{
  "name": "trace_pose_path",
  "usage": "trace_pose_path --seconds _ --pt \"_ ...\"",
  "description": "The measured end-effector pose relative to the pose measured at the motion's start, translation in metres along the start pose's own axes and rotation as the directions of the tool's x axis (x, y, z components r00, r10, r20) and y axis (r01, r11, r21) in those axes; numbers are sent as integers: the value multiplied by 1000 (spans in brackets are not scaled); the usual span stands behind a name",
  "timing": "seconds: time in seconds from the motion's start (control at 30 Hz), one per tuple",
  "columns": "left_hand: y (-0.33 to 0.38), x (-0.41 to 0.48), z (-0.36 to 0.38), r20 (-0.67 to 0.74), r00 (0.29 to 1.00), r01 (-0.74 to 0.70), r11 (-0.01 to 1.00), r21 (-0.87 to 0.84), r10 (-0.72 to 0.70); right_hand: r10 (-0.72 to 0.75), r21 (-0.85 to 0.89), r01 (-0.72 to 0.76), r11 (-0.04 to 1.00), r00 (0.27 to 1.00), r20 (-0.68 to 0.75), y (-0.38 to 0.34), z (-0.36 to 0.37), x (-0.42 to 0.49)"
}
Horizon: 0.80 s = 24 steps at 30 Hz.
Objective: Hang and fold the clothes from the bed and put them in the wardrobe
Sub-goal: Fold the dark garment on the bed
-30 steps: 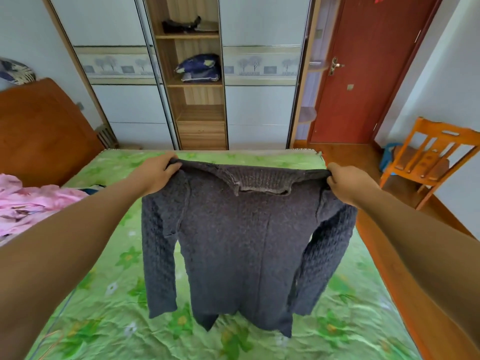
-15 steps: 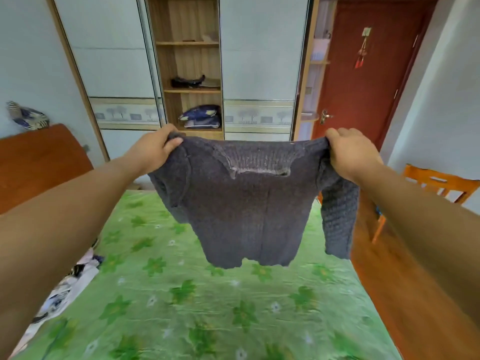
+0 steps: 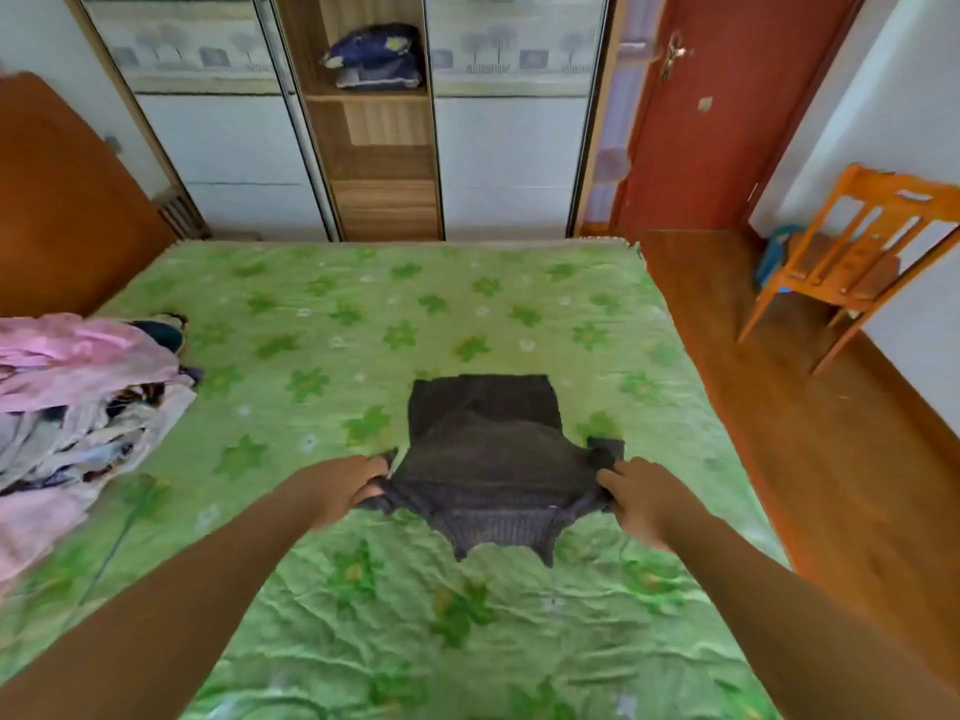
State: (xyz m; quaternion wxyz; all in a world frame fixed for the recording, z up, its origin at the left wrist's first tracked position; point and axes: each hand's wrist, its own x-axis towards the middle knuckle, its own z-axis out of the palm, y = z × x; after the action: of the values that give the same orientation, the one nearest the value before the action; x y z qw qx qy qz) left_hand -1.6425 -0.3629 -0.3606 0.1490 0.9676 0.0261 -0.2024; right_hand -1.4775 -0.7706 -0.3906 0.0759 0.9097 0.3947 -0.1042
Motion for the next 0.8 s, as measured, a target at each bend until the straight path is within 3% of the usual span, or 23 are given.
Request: trace_pose_path --seconds 0.2,0.33,0.67,0.8 --pt "-20 -1 189 273 962 -9 991 132 -28 -66 -2 69 998 957 283 -50 165 -30" --pt "-19 -11 277 357 934 -51 976 212 -28 -99 0 109 994 907 410 -75 237 -51" --pt "-18 -27 390 513 844 -104 891 443 -156 -120 10 152 988 734 669 -96 340 -69" --pt "-14 -29 421 504 838 -68 874 481 -212 -97 -57 183 981 730 677 -103 365 -76"
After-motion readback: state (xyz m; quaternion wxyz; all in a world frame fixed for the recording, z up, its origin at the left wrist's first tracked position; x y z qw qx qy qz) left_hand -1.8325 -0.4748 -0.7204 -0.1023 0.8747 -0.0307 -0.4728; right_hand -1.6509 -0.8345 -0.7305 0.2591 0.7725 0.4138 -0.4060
